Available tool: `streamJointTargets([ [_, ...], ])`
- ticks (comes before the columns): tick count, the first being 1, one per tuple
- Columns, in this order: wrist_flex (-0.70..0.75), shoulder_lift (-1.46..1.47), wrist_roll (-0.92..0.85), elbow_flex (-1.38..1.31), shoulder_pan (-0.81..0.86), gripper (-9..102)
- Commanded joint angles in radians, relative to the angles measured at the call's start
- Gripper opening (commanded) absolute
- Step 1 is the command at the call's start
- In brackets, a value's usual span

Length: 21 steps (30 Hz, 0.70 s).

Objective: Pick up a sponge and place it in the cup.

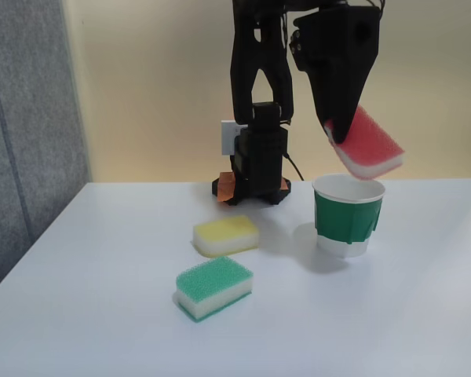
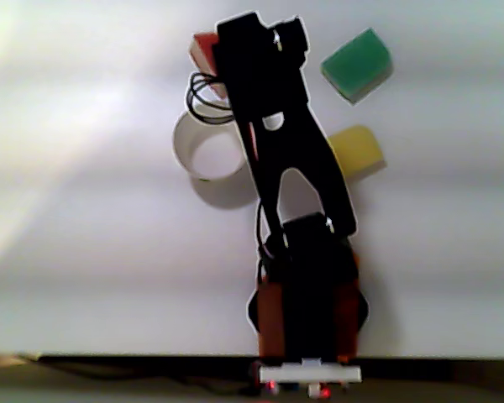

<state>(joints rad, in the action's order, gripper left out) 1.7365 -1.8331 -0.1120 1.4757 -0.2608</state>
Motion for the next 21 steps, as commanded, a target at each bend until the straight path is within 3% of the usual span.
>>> streamJointTargets([
  [1, 0.055, -0.109, 0.006, 0.080, -0.074, 0],
  [10, -0.114, -0.310, 0.021, 0.405, -0.195, 0],
  [21, -0.179, -0.449, 0.014, 0.592, -0.201, 0],
])
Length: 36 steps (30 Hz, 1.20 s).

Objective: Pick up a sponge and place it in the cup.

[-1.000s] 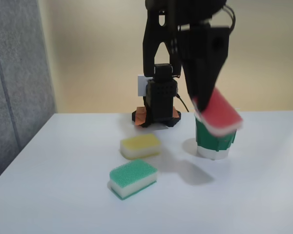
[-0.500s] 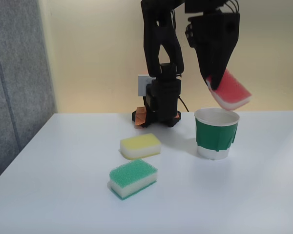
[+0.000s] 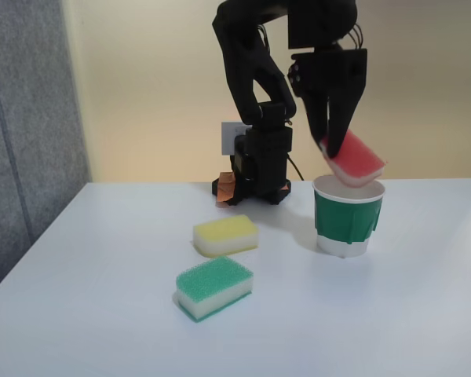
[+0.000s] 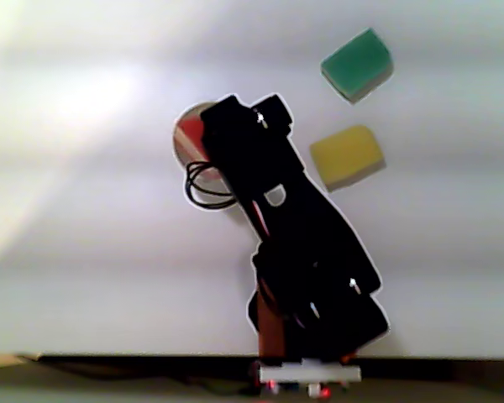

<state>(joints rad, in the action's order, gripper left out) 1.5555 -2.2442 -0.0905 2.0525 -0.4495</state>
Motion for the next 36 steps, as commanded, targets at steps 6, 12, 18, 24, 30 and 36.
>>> streamJointTargets([
  [6, -0.046, -0.052, -0.040, 0.054, 0.011, 3],
  [12, -0.077, -0.052, -0.044, 0.058, 0.031, 15],
  [18, -0.098, -0.049, -0.077, 0.058, 0.049, 22],
  [24, -0.052, -0.060, -0.086, 0.020, 0.081, 18],
  [30, -0.031, -0.156, -0.196, 0.032, 0.239, 8],
  [36, -0.129, -0.337, -0.218, 0.176, 0.408, 0],
])
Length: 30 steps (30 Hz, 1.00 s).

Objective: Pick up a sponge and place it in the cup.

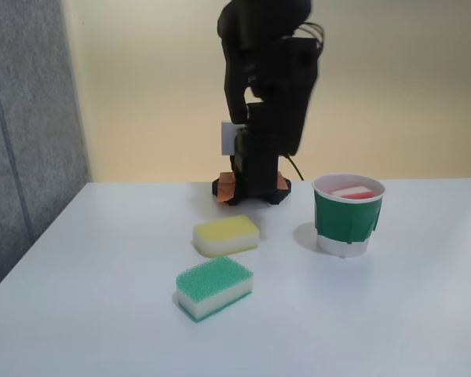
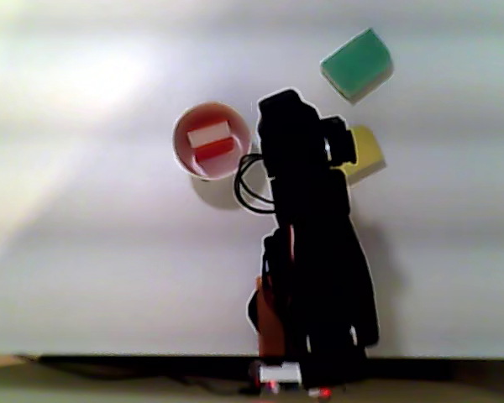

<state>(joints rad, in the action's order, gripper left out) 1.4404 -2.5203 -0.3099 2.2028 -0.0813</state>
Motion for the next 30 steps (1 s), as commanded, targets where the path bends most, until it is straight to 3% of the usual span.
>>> streamJointTargets([
  [1, -0.026, -0.092, 0.014, 0.049, 0.055, 0],
  [20, 0.052, -0.675, 0.032, 0.463, 0.186, 0],
  [30, -0.092, -0.741, 0.025, 0.595, 0.186, 0],
])
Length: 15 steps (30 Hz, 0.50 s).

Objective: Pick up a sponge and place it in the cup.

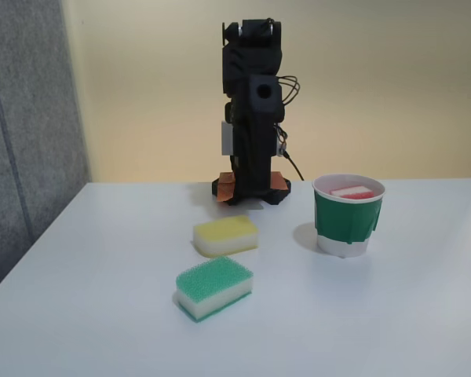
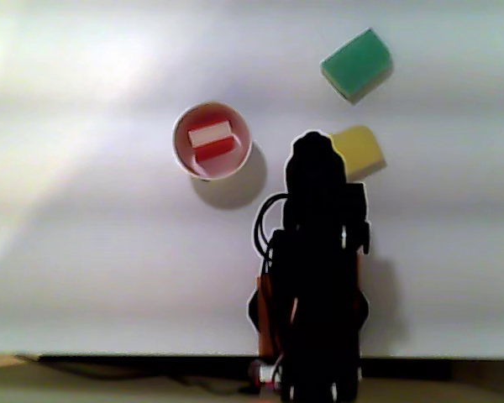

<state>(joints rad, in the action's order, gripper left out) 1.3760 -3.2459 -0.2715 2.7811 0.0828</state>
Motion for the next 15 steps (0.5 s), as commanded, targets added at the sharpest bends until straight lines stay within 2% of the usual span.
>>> streamJointTargets([
  [1, -0.064, -0.015, -0.015, 0.038, 0.021, 0],
  [6, -0.241, -0.017, -0.020, 0.183, 0.009, 0],
  [10, -0.301, -0.017, -0.021, 0.279, 0.009, 0],
  [15, -0.190, -0.017, -0.021, 0.304, 0.012, 0],
])
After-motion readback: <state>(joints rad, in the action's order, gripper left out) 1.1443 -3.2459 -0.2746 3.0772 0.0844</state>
